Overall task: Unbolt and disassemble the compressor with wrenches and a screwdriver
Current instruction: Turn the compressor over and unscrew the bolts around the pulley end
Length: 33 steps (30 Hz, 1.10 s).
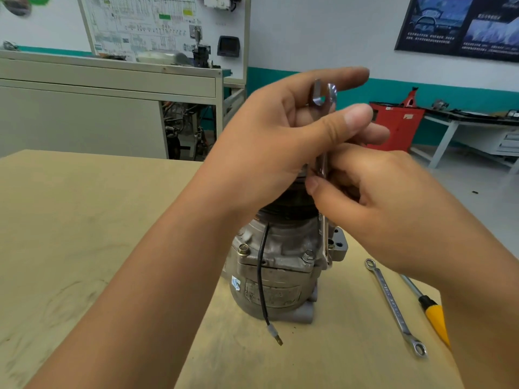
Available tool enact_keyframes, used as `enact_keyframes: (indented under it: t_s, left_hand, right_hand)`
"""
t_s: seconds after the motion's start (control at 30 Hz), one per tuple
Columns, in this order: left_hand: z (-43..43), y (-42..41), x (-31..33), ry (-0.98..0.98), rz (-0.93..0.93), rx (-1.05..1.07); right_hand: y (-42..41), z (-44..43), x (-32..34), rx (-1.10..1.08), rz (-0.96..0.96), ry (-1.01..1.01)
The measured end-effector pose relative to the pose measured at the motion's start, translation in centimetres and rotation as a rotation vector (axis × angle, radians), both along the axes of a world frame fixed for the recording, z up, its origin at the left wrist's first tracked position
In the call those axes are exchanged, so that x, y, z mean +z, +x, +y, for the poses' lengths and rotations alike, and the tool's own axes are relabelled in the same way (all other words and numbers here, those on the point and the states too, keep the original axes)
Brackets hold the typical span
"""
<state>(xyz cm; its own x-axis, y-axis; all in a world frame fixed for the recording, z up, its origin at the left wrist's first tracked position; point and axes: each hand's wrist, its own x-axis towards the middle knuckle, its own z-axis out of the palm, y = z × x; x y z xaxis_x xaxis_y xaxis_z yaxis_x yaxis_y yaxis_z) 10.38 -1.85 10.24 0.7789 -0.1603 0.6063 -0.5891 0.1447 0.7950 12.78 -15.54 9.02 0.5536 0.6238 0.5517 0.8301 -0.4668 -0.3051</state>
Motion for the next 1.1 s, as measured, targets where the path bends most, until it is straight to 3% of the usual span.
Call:
enact_keyframes:
  t_s: [0.2, 1.1]
  left_hand:
    - [0.19, -0.16, 0.24, 0.032, -0.090, 0.014]
    - [0.17, 0.05, 0.11, 0.095, -0.077, 0.287]
  right_hand:
    - [-0.18, -0.53, 0.81, -0.005, 0.039, 0.104]
    - [0.29, -0.27, 0.52, -0.003, 0.077, 0.004]
